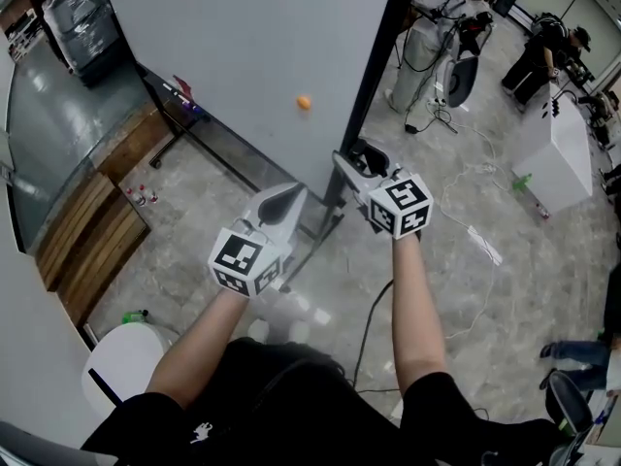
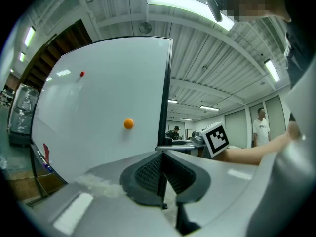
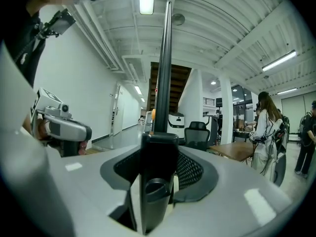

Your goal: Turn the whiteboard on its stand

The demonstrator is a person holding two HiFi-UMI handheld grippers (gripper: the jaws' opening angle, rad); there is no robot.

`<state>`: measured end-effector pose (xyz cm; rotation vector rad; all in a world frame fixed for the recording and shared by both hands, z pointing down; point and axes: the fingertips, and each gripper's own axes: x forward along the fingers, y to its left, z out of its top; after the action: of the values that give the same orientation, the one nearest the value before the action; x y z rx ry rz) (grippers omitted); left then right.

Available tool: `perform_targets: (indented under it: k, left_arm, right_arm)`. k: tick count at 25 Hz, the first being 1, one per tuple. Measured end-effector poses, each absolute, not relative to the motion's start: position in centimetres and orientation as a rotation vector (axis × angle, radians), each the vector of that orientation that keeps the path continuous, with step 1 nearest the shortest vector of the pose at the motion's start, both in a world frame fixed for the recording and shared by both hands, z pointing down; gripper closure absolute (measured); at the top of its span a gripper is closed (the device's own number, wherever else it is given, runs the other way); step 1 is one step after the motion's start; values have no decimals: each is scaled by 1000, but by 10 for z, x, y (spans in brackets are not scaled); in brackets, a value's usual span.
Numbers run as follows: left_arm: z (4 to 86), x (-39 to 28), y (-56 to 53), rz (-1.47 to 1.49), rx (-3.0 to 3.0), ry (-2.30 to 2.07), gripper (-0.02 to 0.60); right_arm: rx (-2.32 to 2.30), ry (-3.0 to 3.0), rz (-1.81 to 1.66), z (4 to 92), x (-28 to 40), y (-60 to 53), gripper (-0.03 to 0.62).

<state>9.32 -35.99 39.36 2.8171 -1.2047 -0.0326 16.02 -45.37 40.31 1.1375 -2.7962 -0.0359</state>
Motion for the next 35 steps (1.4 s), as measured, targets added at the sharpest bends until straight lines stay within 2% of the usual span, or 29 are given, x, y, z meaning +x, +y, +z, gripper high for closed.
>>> perform_targets:
  k: [27,35]
  left_arm:
    - [399,57,-351,-23,2794,-1257,578]
    - [406,16,-341,-39,2809,-1227,578]
  right_arm:
    - [1076,-2735,21,406,150,-438,398]
    - [1020,-2722,19,413,109,-420,396]
